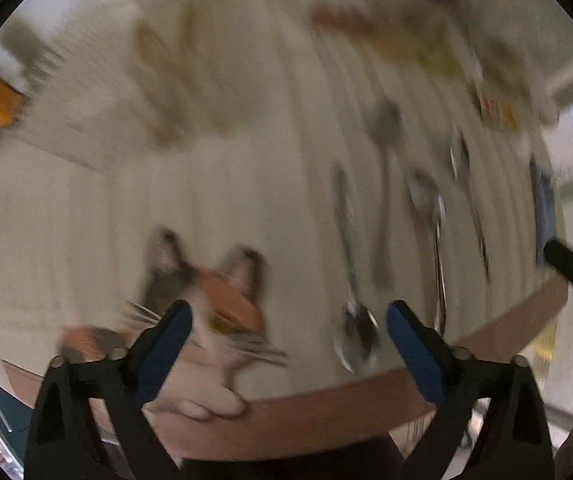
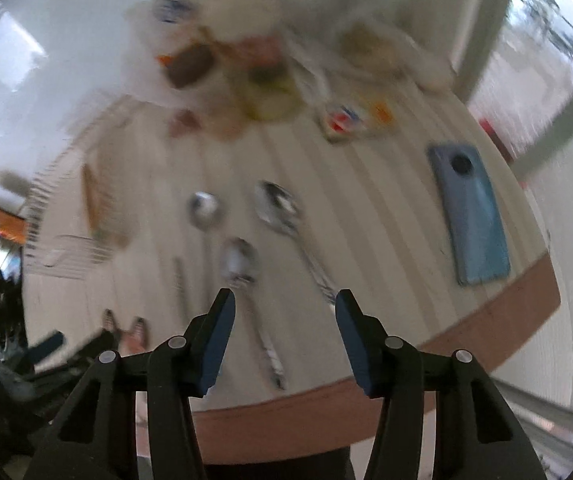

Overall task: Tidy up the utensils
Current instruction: 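Grasp a metal spoon by its handle with the left tool while the right tool grasps another, then carry the spoon in the left tool to the clear rack while the right tool carries its spoon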

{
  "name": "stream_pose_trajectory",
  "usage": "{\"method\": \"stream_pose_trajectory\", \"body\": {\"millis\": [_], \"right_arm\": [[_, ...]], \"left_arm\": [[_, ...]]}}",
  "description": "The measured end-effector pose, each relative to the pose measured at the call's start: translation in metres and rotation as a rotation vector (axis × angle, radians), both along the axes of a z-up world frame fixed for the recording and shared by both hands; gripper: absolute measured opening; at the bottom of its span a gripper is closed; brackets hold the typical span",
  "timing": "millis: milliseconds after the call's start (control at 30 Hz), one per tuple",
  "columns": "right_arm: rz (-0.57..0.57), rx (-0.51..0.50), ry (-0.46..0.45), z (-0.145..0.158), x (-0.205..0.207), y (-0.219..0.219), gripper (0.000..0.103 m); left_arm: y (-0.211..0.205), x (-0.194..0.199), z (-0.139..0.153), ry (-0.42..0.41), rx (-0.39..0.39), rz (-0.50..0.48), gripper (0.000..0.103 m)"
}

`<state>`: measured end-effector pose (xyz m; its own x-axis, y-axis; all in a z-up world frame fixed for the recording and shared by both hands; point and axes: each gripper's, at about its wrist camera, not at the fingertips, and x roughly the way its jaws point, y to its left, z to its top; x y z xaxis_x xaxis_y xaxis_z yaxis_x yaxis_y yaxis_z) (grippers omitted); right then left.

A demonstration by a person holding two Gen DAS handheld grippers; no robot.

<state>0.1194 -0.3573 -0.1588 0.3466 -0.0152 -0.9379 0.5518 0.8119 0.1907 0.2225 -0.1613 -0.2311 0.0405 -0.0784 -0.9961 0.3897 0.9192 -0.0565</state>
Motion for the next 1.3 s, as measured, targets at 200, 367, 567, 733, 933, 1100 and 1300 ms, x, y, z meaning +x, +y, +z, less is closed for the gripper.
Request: {"method": "stream_pose_trajectory", "body": {"millis": [200,367,567,733,933,1100,1300], "right_arm": [[-0.039,0.053,0.051,-0.035,-0.02,-0.028,0.054],[-0.026,0.086,0.064,-0.051,-0.023,-0.034,0.055],[0.031,0.14,0.069,-0.063,-0.011,-0.025,0.055],[0.134,0.147,0.085,-0.071,0.015,0.0,0.055],[0.242,0.109,0.124,-0.091,0.049,0.04,0.047],[0.278,-0.008,0.165,-0.098,0.052,0.067,0.008],[0.343,-0.011,0.225,-0.106,0.02,0.095,0.007]], "left_arm": [[-0.031,-0.017,-0.037,0.099,0.058,-0.048,0.081],[-0.038,-0.024,-0.045,0.092,0.115,-0.045,0.046],[-0.025,-0.027,-0.042,0.067,0.118,0.011,0.031],[0.011,-0.024,-0.04,0.058,0.13,0.099,0.031],[0.053,-0.024,-0.037,0.065,0.118,0.178,0.031],[0.081,-0.028,-0.039,0.087,0.08,0.215,0.031],[0.106,-0.013,-0.036,0.088,0.065,0.196,0.032]]}}
